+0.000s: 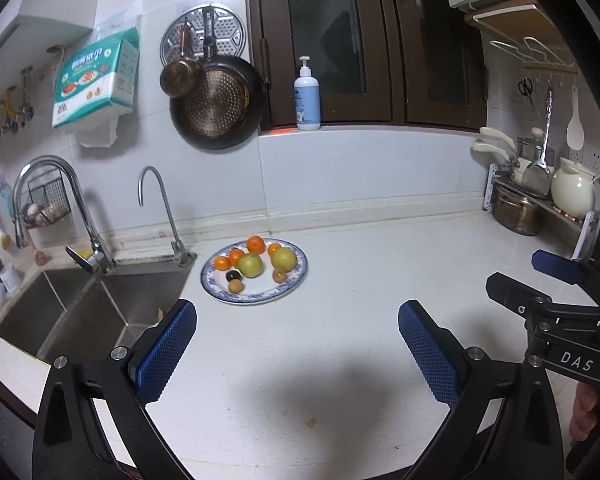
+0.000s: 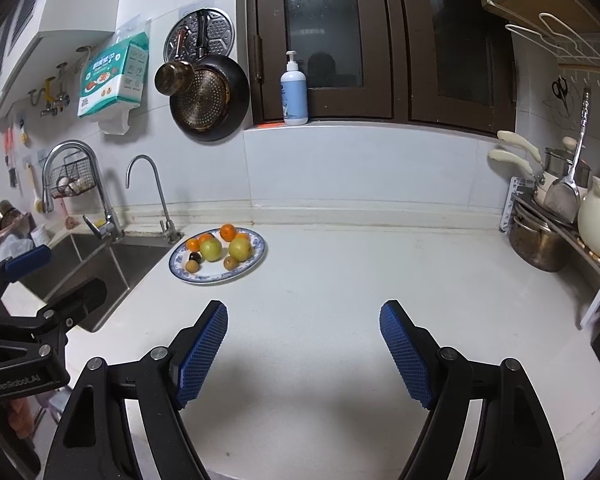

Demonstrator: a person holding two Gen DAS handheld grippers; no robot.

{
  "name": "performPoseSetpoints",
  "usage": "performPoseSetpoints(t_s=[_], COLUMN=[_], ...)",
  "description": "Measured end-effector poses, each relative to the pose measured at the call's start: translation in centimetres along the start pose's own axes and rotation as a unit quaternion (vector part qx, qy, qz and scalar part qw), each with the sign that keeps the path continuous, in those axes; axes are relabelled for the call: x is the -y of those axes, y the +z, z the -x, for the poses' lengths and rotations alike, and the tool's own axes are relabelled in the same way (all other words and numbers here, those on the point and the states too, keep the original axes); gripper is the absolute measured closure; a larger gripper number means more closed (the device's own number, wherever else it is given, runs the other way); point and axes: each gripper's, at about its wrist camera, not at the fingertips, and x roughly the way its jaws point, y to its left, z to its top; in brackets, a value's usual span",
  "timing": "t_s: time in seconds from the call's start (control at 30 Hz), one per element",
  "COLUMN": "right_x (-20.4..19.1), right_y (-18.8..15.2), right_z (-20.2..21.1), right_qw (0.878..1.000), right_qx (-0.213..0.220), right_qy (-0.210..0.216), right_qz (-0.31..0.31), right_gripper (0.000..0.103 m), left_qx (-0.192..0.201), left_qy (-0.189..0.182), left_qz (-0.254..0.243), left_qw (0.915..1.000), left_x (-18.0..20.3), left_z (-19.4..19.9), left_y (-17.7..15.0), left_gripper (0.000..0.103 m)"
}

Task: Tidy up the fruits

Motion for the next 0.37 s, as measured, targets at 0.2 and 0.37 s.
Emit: performPoseSetpoints(t_s=[0.2, 0.37], right_x=[0.0, 0.17], right_y=[0.01, 0.1], right_z=[-0.2, -0.6], right_qw=[1.0, 1.0], right_qx=[-0.001, -0.004], right_qy=[-0.003, -0.004], right_qz=[0.005, 0.004], right_gripper=[0.024, 0.024], left_qx=[-0.003, -0.003], left_qy=[0.003, 0.008], left_qz=[0.006, 0.003], left_qw=[1.0, 1.0], left_x=[-0.17, -0.12], left_z=[-0.43, -0.74], left_y=[0.16, 0.27], left_gripper=[0.0, 0.0])
